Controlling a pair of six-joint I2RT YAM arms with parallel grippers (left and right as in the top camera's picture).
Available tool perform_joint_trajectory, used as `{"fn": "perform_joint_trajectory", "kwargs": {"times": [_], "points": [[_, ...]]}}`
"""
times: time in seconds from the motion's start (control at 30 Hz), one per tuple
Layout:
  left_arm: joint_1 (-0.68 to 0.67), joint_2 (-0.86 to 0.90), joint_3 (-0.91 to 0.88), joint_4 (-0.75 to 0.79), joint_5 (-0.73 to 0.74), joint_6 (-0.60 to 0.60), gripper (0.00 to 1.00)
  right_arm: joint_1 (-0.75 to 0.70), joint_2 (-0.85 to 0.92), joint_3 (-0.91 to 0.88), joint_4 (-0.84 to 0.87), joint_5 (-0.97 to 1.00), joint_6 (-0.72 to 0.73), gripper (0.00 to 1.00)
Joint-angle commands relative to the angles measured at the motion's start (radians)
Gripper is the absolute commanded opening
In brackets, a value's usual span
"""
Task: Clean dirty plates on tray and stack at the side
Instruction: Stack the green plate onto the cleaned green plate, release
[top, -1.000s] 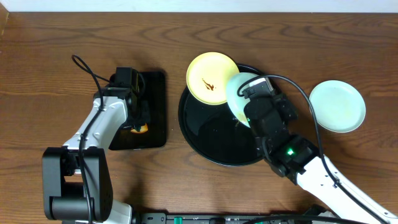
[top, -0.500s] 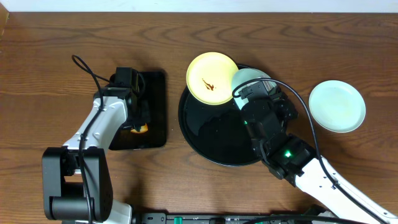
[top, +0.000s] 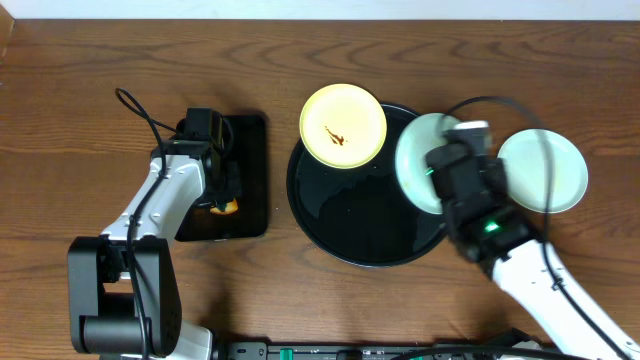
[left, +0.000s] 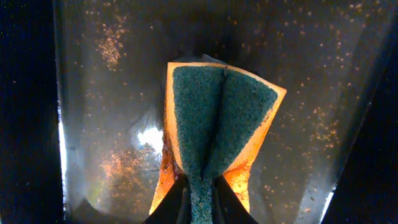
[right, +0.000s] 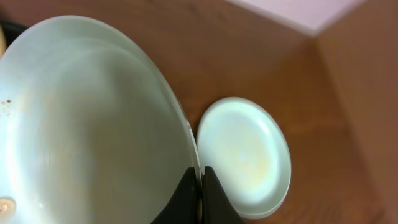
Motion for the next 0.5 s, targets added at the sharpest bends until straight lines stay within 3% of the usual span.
{"fn": "perform_joint_trajectory", "kwargs": {"times": [0.0,0.23,0.47], "points": [[-0.002,-0.014,-0.008,-0.001,-0.016,-0.002,0.12,-0.161,-0.012,0.057,-0.021,-0.220,0.134,0.01],[-0.002,-0.014,-0.008,0.000,-0.016,-0.005,0.12,-0.510,-0.011,0.075,-0.051,-0.578,0.154,0.01],[-0.002,-0.014,-0.008,0.000,-0.016,-0.006,0.12,-0.752,0.007,0.075,-0.032,-0.615,0.178,0.01]]}}
